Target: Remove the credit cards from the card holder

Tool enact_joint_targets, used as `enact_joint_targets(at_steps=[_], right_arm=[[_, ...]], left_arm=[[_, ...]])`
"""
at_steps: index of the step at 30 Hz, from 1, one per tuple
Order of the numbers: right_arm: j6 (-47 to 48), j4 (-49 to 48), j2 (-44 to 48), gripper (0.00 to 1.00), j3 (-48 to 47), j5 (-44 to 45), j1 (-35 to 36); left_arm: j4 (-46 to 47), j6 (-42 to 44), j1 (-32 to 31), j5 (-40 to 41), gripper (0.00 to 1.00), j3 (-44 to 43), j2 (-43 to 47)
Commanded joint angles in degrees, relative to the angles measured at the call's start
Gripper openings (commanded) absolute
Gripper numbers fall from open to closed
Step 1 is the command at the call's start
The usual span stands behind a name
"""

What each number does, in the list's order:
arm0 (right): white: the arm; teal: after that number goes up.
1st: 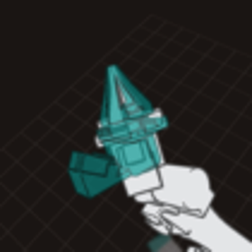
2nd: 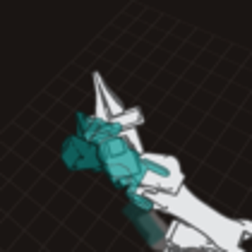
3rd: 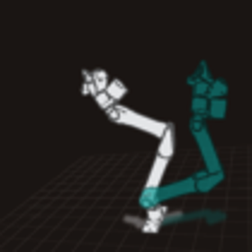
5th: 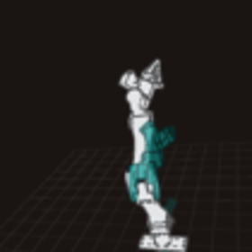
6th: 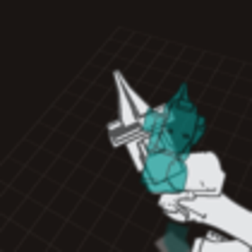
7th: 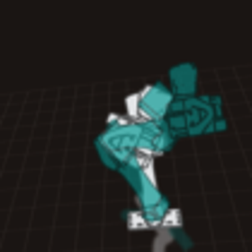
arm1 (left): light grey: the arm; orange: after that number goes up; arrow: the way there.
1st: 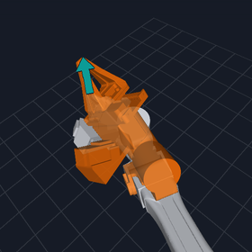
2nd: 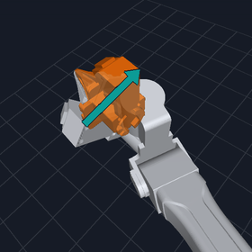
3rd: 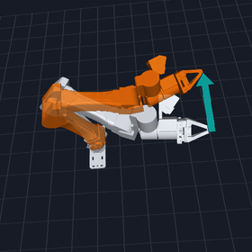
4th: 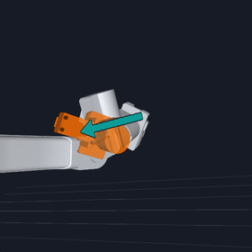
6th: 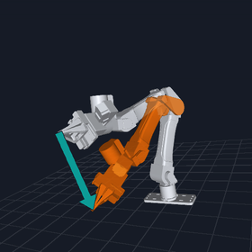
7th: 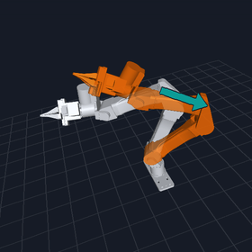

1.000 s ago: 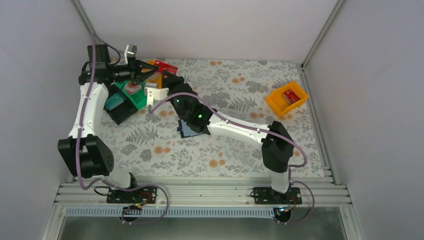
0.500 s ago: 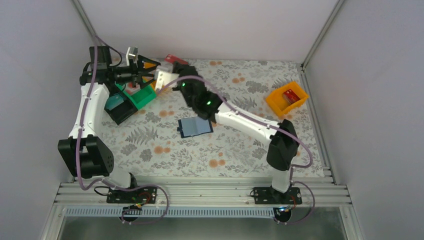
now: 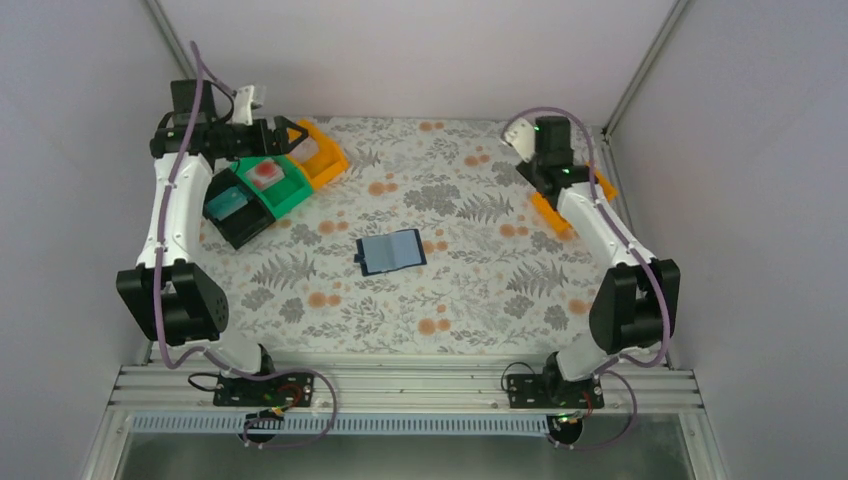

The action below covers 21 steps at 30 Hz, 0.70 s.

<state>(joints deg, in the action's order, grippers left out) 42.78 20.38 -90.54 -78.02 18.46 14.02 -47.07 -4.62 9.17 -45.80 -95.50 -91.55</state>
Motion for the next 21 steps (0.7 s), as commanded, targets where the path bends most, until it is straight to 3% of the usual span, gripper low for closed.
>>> enact_joint_targets(at_steps=[1, 8, 11, 15, 21], right_arm=[[-1.6, -4.0, 0.5, 0.04, 5.7, -2.3, -9.3], [1.2, -9.8, -2.3, 0.04, 10.2, -2.6, -18.5], [1.5, -7.9, -6.0, 0.04, 8.4, -6.6, -19.7], [2.4, -9.5, -13.0, 0.04, 4.6, -2.1, -21.5], [4.8, -9.4, -19.9, 0.04, -1.3, -2.6, -23.9]], left_arm=[[0.4, 9.4, -2.0, 8.1, 1.00, 3.7, -1.0], [-0.6, 11.9, -4.3, 4.8, 1.00, 5.7, -3.5], [-0.9, 12.4, -4.3, 4.5, 1.00, 5.9, -4.3], [-1.4, 12.9, -4.3, 3.2, 1.00, 5.3, -5.1], [-2.0, 12.9, -4.5, 3.8, 1.00, 4.4, -5.9]])
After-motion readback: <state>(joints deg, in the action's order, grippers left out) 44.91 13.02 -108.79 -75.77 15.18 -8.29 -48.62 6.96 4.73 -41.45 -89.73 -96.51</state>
